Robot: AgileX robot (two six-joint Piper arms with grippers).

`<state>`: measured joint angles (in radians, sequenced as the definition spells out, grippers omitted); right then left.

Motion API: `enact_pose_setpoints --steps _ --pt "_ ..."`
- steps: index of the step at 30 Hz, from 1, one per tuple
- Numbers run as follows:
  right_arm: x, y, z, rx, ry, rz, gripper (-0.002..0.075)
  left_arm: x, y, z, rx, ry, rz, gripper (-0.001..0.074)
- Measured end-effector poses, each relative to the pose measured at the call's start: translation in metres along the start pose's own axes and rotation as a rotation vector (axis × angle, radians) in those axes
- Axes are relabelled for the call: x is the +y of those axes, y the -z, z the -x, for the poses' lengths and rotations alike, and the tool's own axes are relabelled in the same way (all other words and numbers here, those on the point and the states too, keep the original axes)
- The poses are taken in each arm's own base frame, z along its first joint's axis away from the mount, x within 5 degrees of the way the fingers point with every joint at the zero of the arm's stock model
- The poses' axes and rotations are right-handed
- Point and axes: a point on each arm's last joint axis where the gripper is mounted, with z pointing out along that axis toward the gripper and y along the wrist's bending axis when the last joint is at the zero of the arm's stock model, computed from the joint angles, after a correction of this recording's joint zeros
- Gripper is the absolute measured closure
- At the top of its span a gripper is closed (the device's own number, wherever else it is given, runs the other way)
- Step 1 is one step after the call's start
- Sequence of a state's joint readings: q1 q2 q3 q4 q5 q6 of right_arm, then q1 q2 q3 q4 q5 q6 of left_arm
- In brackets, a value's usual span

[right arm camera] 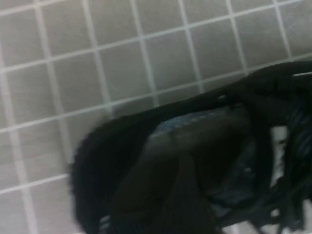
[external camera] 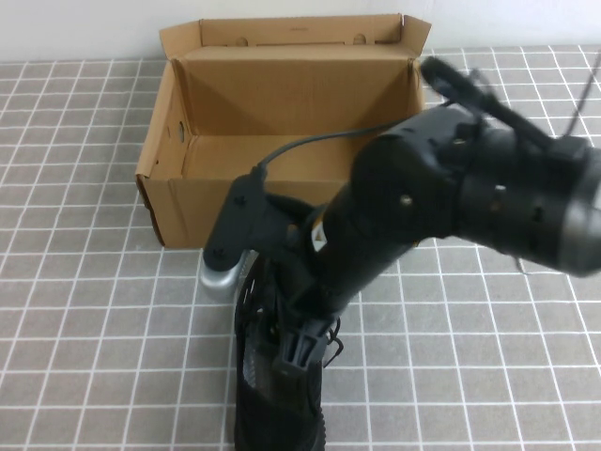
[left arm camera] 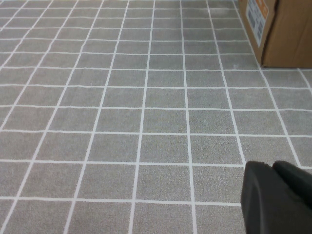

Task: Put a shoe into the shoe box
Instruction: Pick up the shoe from the table

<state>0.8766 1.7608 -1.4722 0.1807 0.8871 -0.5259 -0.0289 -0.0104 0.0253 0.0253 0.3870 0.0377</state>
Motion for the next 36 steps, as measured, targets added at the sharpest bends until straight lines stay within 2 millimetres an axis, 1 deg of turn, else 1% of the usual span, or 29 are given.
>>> enact_pose_setpoints --steps 4,9,15,18,24,31,33,36 --pt "-0.009 -0.007 0.005 0.023 0.048 -0.053 0.0234 0.0 0.0 0.0 0.0 0.0 0.0 0.0735" --pt "-0.015 -0.017 0.008 0.042 0.07 -0.076 0.0234 0.0 0.0 0.0 0.0 0.0 0.0 0.0735" --pt "-0.019 -0.033 0.006 0.069 0.069 -0.074 0.0231 0.0 0.0 0.0 0.0 0.0 0.0 0.0735" --pt "-0.024 -0.036 0.004 0.073 0.064 -0.082 0.0237 0.0 0.0 0.0 0.0 0.0 0.0 0.0735" --pt "-0.028 -0.038 0.006 0.048 0.064 -0.104 0.0298 0.0 0.0 0.0 0.0 0.0 0.0 0.0735" --pt "-0.03 -0.047 0.004 0.062 0.062 -0.098 0.0333 0.0 0.0 0.0 0.0 0.0 0.0 0.0735" --pt "-0.03 -0.048 0.004 0.065 0.061 -0.096 0.0371 0.0 0.0 0.0 0.0 0.0 0.0 0.0735" --pt "-0.029 -0.048 0.003 0.071 0.058 -0.09 0.0477 0.0 0.0 0.0 0.0 0.0 0.0 0.0735"
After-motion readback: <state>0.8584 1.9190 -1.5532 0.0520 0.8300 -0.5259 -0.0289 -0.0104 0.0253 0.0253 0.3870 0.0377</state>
